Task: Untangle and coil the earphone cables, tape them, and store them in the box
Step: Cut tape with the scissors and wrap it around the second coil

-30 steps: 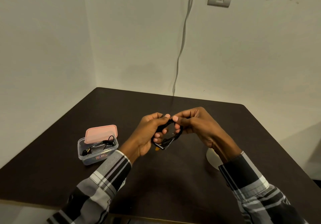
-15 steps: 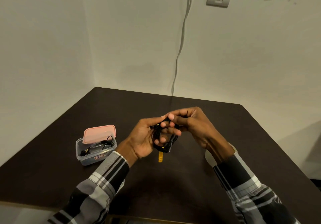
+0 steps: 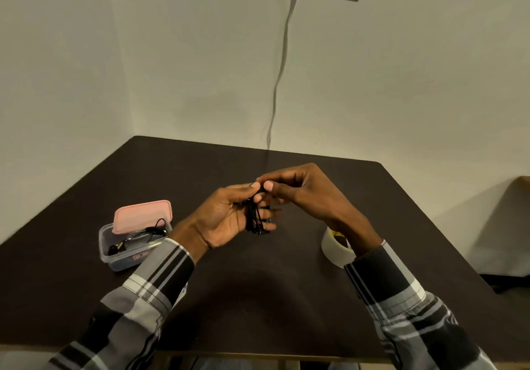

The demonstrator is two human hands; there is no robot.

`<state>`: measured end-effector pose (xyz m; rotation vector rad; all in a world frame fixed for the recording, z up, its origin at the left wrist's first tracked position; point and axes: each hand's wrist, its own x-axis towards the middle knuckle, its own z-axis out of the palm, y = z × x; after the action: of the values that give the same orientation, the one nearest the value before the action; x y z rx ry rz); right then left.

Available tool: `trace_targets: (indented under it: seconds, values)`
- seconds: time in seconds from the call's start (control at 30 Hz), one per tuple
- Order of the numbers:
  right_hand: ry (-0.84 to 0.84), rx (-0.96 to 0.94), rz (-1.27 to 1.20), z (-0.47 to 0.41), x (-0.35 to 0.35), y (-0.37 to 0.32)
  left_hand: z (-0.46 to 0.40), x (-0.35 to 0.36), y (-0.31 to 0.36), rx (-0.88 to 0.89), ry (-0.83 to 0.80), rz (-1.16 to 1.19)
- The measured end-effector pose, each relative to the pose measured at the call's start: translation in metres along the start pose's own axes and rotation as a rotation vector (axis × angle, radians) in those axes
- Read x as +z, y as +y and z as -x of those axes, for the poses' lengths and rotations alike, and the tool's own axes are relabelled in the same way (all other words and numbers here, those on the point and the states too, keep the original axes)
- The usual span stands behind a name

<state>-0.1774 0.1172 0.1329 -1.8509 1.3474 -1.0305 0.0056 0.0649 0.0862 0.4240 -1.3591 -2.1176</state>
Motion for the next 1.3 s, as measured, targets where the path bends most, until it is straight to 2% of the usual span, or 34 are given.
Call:
trace_targets:
  seconds: [0.1,0.2,0.27,0.37,0.53,0.7,0.77,0.87,1.0,1.17,1.3]
  values:
    - [0.126,0.056,0.066,0.015,-0.018,0.001,-0.007,0.010,-0.006,-0.001,-0.055,-0.027]
    - [0.427,0.127,0.093,0.033,-0.050,0.006,-0.013,0.009,-0.013,-0.022,-0.051,-0.025]
    - [0.538,0.182,0.152,0.050,-0.069,0.013,-0.015,0.009,-0.018,-0.018,-0.041,-0.037]
    - [0.495,0.345,0.334,0.072,-0.083,0.029,-0.019,0.012,-0.024,-0.013,-0.031,-0.019]
    - [0.276,0.636,0.666,0.082,-0.076,0.074,-0.026,0.024,-0.030,-0.007,0.012,-0.015]
    - [0.207,0.769,0.874,0.071,-0.055,0.100,-0.028,0.026,-0.035,0.028,0.023,-0.014]
    - [0.220,0.769,0.888,0.069,-0.052,0.103,-0.026,0.025,-0.037,0.023,0.039,-0.025]
    - [0.311,0.718,0.785,0.070,-0.057,0.104,-0.023,0.024,-0.039,0.012,0.066,-0.017]
    - [0.440,0.486,0.633,0.070,-0.058,0.086,-0.023,0.023,-0.041,0.013,0.085,0.004]
    - [0.264,0.246,0.482,0.064,-0.026,0.061,-0.028,0.030,-0.044,0.055,0.094,-0.036]
    - [0.151,0.182,0.234,0.059,0.000,0.049,-0.027,0.036,-0.047,0.095,0.039,-0.057]
